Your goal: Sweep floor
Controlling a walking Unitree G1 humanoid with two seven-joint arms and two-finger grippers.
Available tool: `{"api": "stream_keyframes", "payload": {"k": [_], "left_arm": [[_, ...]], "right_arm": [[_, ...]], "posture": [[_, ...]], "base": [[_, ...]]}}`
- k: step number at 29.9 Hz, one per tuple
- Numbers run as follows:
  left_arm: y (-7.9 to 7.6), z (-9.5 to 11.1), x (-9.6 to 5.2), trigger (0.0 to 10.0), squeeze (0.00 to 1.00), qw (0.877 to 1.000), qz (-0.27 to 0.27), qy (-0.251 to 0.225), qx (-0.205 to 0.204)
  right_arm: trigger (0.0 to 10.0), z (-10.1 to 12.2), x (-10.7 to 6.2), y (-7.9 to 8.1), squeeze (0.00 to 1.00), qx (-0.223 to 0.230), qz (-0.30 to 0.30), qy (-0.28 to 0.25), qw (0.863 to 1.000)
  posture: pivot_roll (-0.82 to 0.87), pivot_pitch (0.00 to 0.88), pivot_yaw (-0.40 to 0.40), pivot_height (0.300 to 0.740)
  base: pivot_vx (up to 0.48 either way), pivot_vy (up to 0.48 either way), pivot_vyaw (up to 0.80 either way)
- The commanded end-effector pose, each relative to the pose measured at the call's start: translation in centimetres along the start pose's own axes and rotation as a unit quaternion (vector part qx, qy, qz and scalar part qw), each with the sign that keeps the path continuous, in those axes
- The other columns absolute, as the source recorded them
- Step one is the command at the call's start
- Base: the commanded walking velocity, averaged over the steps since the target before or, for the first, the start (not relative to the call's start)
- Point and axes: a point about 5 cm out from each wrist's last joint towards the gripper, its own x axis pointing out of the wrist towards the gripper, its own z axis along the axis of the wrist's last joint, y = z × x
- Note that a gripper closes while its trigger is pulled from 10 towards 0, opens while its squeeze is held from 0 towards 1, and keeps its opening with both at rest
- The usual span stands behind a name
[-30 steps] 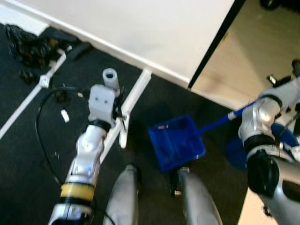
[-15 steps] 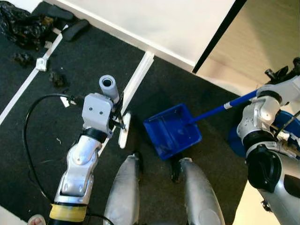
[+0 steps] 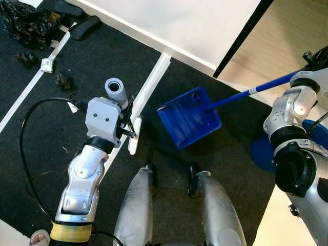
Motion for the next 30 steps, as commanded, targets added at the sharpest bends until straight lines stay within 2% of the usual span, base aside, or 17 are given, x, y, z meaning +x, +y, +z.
{"api": "stream_keyframes", "payload": {"k": [1, 4, 8, 11, 14, 15, 17, 18, 19, 20, 22, 23, 24, 27, 28, 29, 30], "left_arm": [[-0.3, 0.0, -0.6, 10.0, 0.00, 1.000, -0.014, 0.007, 0.006], [-0.3, 0.0, -0.6, 10.0, 0.00, 1.000, -0.014, 0.008, 0.005], [-0.2, 0.0, -0.6, 10.0, 0.00, 1.000, -0.015, 0.010, 0.005], [-0.3, 0.0, -0.5, 10.0, 0.00, 1.000, -0.016, 0.011, 0.005], [-0.3, 0.0, -0.5, 10.0, 0.00, 1.000, -0.015, 0.010, 0.004], [-0.3, 0.0, -0.5, 10.0, 0.00, 1.000, -0.015, 0.009, 0.005], [-0.3, 0.0, -0.5, 10.0, 0.00, 1.000, -0.015, 0.009, 0.005], [0.1, 0.0, -0.1, 10.0, 0.00, 1.000, -0.010, 0.003, 0.009], [0.1, 0.0, -0.1, 10.0, 0.00, 1.000, -0.010, 0.003, 0.009], [0.2, 0.1, -0.1, 10.0, 0.00, 1.000, -0.009, 0.002, 0.010], [0.7, -0.1, 0.1, 10.0, 0.00, 1.000, -0.002, 0.000, 0.015], [0.7, -0.1, 0.1, 10.0, 0.00, 1.000, -0.002, 0.000, 0.015], [1.1, -0.2, 0.1, 10.0, 0.00, 1.000, 0.002, -0.001, 0.019], [1.3, -0.4, 0.1, 10.0, 0.00, 1.000, 0.004, 0.000, 0.022], [1.8, -0.6, 0.1, 10.0, 0.00, 1.000, 0.012, -0.002, 0.027], [1.8, -0.6, 0.1, 10.0, 0.00, 1.000, 0.012, -0.002, 0.027], [2.1, -0.8, 0.2, 10.0, 0.00, 0.999, 0.018, -0.002, 0.030]], "right_arm": [[10.0, -0.5, -0.6, -1.5, 0.81, -0.013, -0.014, 0.001, 1.000], [10.0, -0.8, -0.9, -1.7, 0.87, -0.017, -0.010, 0.005, 1.000], [10.0, -1.0, -1.1, -1.9, 0.85, -0.023, -0.008, 0.008, 1.000], [10.0, -1.0, -1.1, -2.0, 0.80, -0.025, -0.007, 0.007, 1.000], [10.0, -0.8, -1.0, -1.9, 0.71, -0.021, -0.007, 0.003, 1.000], [10.0, -0.7, -0.9, -1.8, 0.65, -0.019, -0.008, 0.000, 1.000], [10.0, -0.6, -0.8, -1.7, 0.65, -0.016, -0.008, -0.003, 1.000], [10.0, 0.5, 0.2, -0.9, 0.18, 0.017, -0.017, -0.020, 1.000], [10.0, 0.5, 0.2, -0.9, 0.18, 0.017, -0.017, -0.020, 1.000], [10.0, 0.7, 0.4, -0.7, 0.01, 0.023, -0.019, -0.023, 0.999], [10.0, 2.1, 1.4, 0.6, 0.00, 0.056, -0.002, -0.047, 0.997], [10.0, 2.1, 1.4, 0.6, 0.00, 0.056, -0.002, -0.047, 0.997], [10.0, 3.1, 2.0, 1.5, 0.00, 0.085, 0.009, -0.068, 0.994], [10.0, 3.8, 2.3, 2.0, 0.00, 0.105, 0.016, -0.081, 0.991], [10.0, 5.4, 3.0, 3.0, 0.00, 0.146, 0.031, -0.113, 0.982], [10.0, 5.4, 3.0, 3.0, 0.00, 0.146, 0.031, -0.113, 0.982], [10.0, 6.5, 3.3, 3.7, 0.00, 0.174, 0.042, -0.135, 0.975]], "posture": [[0.29, 0.459, -0.055, 0.740], [0.29, 0.458, -0.054, 0.740], [0.29, 0.456, -0.053, 0.740], [0.29, 0.454, -0.054, 0.740], [0.29, 0.447, -0.055, 0.740], [0.29, 0.443, -0.056, 0.740], [0.29, 0.441, -0.057, 0.740], [0.28, 0.422, -0.061, 0.740], [0.28, 0.422, -0.061, 0.740], [0.28, 0.422, -0.061, 0.740], [0.25, 0.373, -0.076, 0.740], [0.25, 0.373, -0.076, 0.740], [0.23, 0.349, -0.082, 0.740], [0.23, 0.340, -0.086, 0.740], [0.19, 0.290, -0.104, 0.740], [0.19, 0.290, -0.104, 0.740], [0.19, 0.282, -0.105, 0.740]], "base": [[0.000, 0.000, 0.00], [0.000, 0.000, 0.00], [0.000, 0.000, 0.00], [0.000, 0.000, 0.00], [0.000, 0.000, 0.00], [0.000, 0.000, 0.00], [0.000, 0.000, 0.00], [0.000, 0.000, 0.00], [0.000, 0.000, 0.00], [0.000, 0.000, 0.00], [0.000, 0.000, 0.00], [0.000, 0.000, 0.00], [0.000, 0.000, 0.00], [0.000, 0.000, 0.00], [0.000, 0.000, 0.00], [0.000, 0.000, 0.00], [0.000, 0.000, 0.00]]}}
